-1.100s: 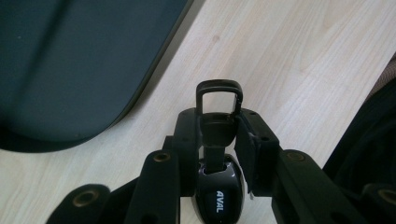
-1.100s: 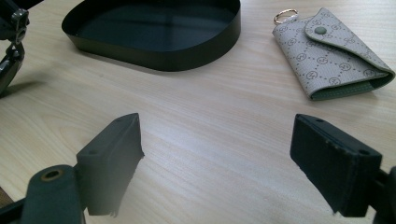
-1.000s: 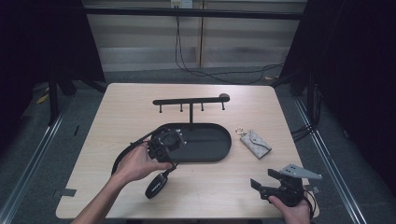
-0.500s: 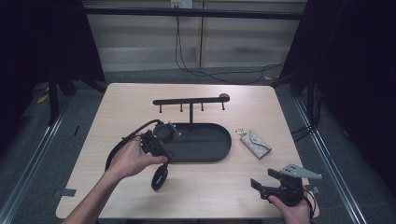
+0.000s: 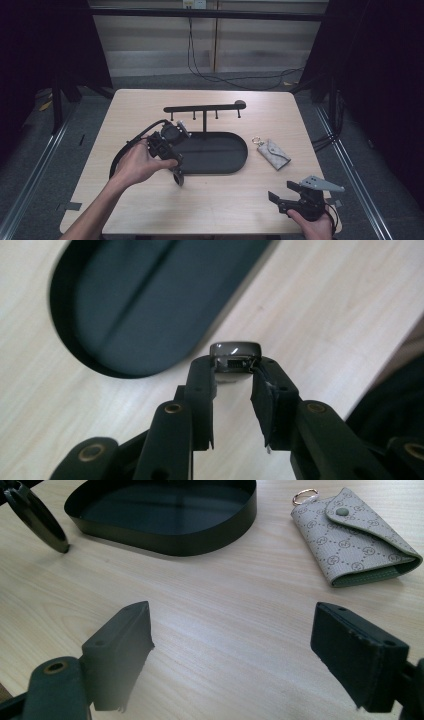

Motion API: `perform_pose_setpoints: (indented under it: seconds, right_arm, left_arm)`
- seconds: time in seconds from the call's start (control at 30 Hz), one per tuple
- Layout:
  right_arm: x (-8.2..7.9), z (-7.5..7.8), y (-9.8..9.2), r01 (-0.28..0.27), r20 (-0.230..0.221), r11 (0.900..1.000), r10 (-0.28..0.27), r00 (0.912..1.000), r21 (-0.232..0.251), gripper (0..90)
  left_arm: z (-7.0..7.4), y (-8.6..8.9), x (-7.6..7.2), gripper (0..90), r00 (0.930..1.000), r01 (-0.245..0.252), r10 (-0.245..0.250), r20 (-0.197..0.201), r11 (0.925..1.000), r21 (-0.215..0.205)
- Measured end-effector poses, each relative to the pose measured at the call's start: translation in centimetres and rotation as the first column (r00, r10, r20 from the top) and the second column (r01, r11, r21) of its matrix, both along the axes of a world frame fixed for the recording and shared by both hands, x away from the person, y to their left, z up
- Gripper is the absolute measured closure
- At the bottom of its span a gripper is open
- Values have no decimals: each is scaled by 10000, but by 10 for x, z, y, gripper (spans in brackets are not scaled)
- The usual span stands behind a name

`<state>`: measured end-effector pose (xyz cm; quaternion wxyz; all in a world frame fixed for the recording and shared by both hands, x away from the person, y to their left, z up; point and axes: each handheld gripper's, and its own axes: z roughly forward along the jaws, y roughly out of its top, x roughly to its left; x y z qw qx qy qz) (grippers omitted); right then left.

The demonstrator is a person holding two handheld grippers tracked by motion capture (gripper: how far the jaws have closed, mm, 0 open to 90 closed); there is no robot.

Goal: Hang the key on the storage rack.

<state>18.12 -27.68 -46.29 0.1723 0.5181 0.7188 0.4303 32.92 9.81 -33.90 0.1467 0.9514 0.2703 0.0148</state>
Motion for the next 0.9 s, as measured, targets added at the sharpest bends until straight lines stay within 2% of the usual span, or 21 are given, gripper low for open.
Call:
perform_pose_setpoints:
  seconds: [0.03, 0.13, 0.17, 0.23, 0.27, 0.33, 0.37, 0.43, 0.53, 0.77, 0.8, 0.9]
  right_arm:
    - [0, 0, 0, -18, -2, 10000, 18, 10000, 18, 169]
    - [0, 0, 0, -21, -7, 10000, 21, 10000, 1, 169]
    - [0, 0, 0, -27, -18, 10000, 27, 10000, 1, 169]
    - [0, 0, 0, -34, -17, 10000, 34, 10000, 1, 169]
    - [0, 0, 0, -32, -12, 10000, 32, 10000, 1, 169]
    - [0, 0, 0, -30, -25, 10000, 30, 10000, 5, 169]
    - [0, 0, 0, -40, -36, 10000, 40, 10000, -2, 169]
    - [1, -1, 0, -45, -86, 10000, 45, 10000, 11, 169]
    - [1, -1, 0, -5, -123, 10000, 5, 9999, 25, 169]
    - [1, -1, 0, -36, -165, 10000, 36, 9999, -1, 169]
    - [1, -1, 0, -34, -153, 10000, 34, 9999, -4, 169]
    - [1, -1, 0, -28, -156, 10000, 28, 9999, 0, 169]
  left_arm:
    - [1, 0, 1, 707, 9999, 59, -57, -154, 9999, 89]
    - [5, -1, 3, 707, 9998, 15, -13, -184, 10000, 84]
    - [7, -1, 3, 707, 10000, 6, -6, 44, 10000, 21]
    - [10, -1, 3, 707, 9998, 119, -118, -143, 9999, 82]
    - [11, 0, 3, 707, 9999, 97, -96, -55, 9999, 129]
    - [13, 1, 5, 707, 9999, 25, -22, -139, 9998, 221]
    - [15, 1, 6, 707, 10000, -49, 50, -61, 9998, 195]
    - [16, 2, 9, 707, 9995, -148, 155, -273, 9996, 257]
    - [17, 3, 13, 707, 9988, -288, 304, -374, 9986, 446]
    - [25, 4, 20, 707, 9977, -483, 506, -458, 9976, 490]
    - [26, 5, 21, 707, 9965, -530, 567, -607, 9967, 611]
    - [30, 7, 23, 707, 9950, -707, 759, -643, 9944, 789]
